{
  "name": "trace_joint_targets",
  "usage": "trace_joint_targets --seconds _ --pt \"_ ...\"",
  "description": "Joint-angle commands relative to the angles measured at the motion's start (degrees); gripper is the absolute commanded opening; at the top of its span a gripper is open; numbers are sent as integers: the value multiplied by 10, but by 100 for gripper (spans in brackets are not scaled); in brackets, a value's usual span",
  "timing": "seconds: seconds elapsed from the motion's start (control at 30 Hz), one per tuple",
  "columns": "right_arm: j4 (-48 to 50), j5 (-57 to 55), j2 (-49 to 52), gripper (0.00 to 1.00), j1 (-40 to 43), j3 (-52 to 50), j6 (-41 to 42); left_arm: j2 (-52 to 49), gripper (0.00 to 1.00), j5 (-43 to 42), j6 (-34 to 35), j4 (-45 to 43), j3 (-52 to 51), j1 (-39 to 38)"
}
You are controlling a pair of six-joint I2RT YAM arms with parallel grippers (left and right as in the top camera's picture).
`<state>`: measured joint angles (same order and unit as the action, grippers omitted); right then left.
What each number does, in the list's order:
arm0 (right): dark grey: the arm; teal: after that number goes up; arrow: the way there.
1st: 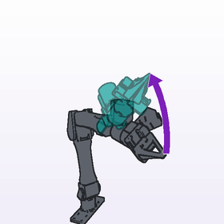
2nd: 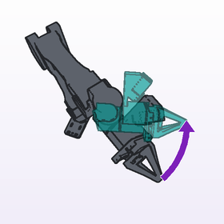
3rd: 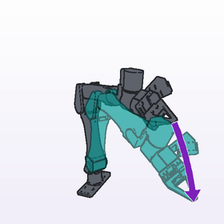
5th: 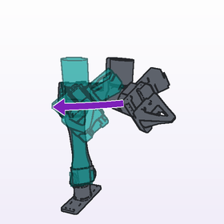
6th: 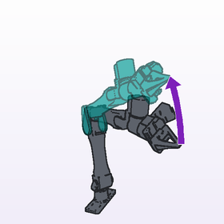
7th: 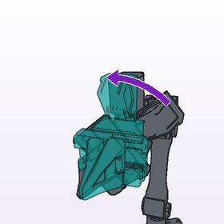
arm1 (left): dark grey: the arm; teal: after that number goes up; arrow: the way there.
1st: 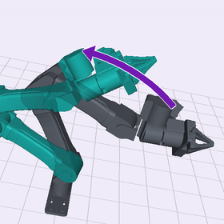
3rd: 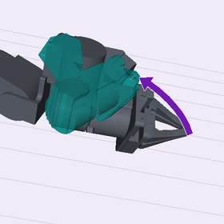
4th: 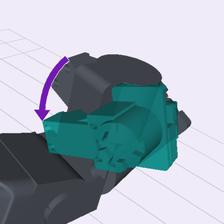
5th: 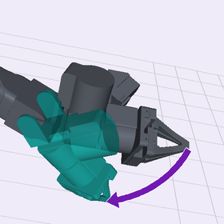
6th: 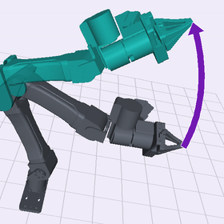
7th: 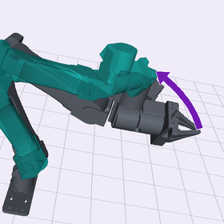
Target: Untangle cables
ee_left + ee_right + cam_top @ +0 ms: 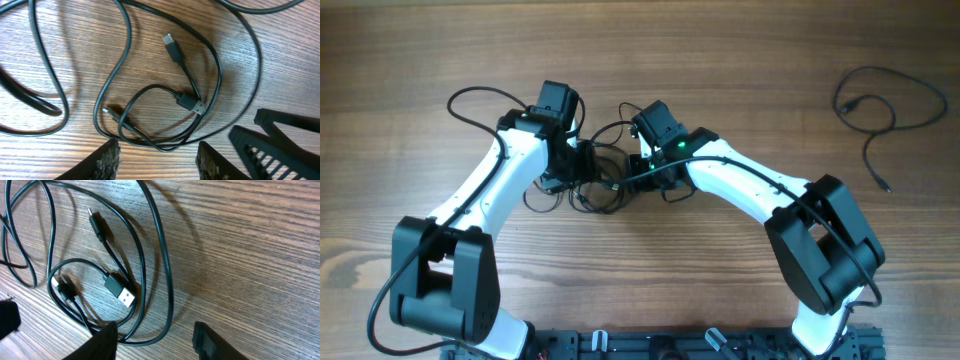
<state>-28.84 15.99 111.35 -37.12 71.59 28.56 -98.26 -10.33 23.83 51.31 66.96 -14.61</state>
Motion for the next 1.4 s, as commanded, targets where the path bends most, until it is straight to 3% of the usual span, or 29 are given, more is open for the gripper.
trace_joint_targets --seconds 0.0,0.2,0.33,0.83,1.13,1.37 --pt "-1 -5 0 52 1 -4 1 -14 49 8 -7 -2 5 -5" --pt "8 49 -17 29 1 -4 -19 -36 49 27 -7 -9 4 -7" --pt "39 81 -17 22 0 -5 -28 -38 49 48 -7 -17 4 -7" --pt "95 76 52 33 0 -5 6 -38 45 9 -4 -102 -57 -7" --pt "96 31 62 33 0 -5 34 -38 45 8 6 -161 -96 -7" --pt "99 30 77 33 0 -5 47 -38 39 10 6 -181 -111 -7"
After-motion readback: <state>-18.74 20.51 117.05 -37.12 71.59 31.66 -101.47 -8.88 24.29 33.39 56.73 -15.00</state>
